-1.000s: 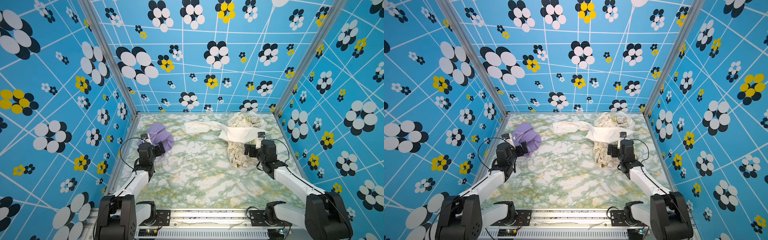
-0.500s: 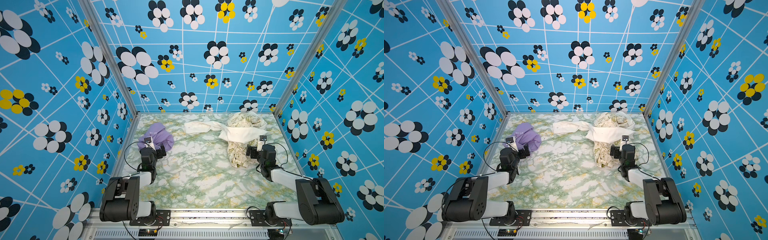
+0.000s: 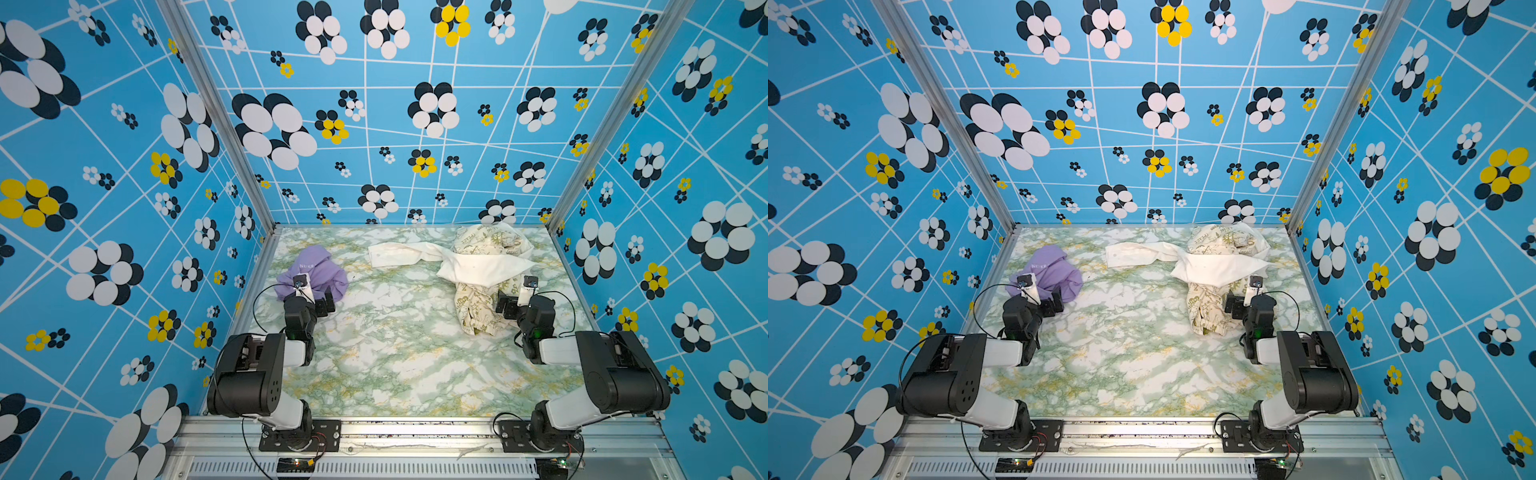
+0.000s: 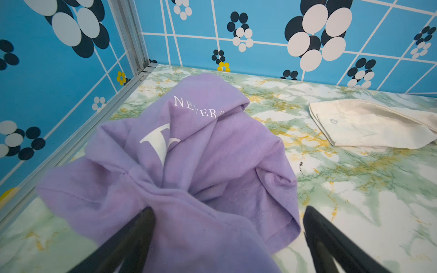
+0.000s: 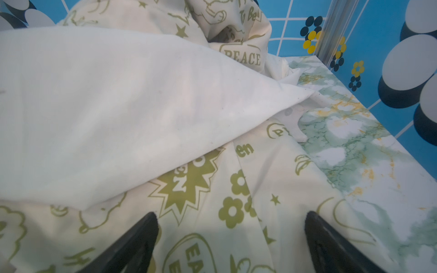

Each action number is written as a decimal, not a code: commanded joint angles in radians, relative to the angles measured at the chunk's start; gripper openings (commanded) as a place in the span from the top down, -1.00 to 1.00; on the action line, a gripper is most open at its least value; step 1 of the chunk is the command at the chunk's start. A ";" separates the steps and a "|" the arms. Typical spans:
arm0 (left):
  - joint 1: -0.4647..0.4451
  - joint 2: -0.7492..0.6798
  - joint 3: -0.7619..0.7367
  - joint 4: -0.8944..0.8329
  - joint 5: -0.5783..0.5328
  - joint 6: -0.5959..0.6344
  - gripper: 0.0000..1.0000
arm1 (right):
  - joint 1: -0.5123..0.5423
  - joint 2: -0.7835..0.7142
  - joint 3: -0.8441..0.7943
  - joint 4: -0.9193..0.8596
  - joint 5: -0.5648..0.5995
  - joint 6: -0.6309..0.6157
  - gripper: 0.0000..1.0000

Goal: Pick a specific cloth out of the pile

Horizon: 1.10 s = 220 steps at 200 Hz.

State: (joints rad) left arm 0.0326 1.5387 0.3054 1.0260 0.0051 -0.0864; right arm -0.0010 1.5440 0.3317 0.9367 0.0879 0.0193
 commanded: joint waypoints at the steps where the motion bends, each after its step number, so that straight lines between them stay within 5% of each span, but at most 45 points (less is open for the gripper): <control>1: 0.008 0.009 0.005 0.026 0.035 0.019 -0.99 | -0.005 -0.004 0.024 0.010 -0.024 0.013 -0.99; 30: -0.012 0.009 0.060 -0.079 0.030 0.043 -0.98 | -0.005 -0.002 0.060 -0.051 -0.024 0.013 -0.99; 220: -0.026 0.011 0.078 -0.107 0.059 0.073 -0.99 | -0.004 -0.003 0.065 -0.065 0.006 0.016 -0.99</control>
State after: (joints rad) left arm 0.0128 1.5448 0.3622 0.9340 0.0460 -0.0319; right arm -0.0010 1.5440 0.3756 0.8925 0.0879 0.0257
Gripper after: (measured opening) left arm 0.992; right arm 0.991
